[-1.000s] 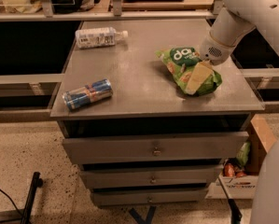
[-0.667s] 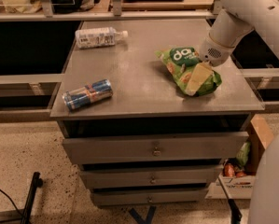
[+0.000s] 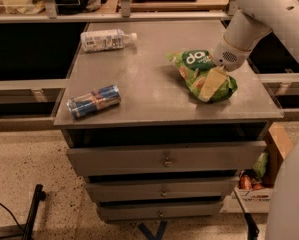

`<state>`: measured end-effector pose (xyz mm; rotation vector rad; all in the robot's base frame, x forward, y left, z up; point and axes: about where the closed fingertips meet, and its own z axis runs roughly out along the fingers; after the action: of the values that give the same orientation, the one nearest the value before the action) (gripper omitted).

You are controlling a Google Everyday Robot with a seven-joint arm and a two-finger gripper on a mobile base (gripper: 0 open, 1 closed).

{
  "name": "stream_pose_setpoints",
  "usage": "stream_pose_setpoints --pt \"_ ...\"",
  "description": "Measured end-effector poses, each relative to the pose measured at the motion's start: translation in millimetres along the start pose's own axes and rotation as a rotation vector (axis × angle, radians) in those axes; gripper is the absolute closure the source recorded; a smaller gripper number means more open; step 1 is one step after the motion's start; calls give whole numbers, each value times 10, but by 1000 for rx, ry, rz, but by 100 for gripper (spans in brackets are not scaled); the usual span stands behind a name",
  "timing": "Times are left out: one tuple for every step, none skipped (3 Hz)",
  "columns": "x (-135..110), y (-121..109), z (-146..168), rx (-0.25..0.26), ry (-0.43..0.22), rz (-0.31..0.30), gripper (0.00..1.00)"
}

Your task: Pick green rice chip bag

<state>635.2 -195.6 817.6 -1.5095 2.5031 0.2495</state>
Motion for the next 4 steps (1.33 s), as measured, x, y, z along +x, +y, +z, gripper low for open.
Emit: stream_pose_setpoints --pt "-2 39 -9 -23 -27 -9 100" --pt "-64 78 -157 -33 -86 -31 100" --pt "-168 123 -362 -13 -139 -70 100" --pt "-251 152 -511 5 -178 -98 100"
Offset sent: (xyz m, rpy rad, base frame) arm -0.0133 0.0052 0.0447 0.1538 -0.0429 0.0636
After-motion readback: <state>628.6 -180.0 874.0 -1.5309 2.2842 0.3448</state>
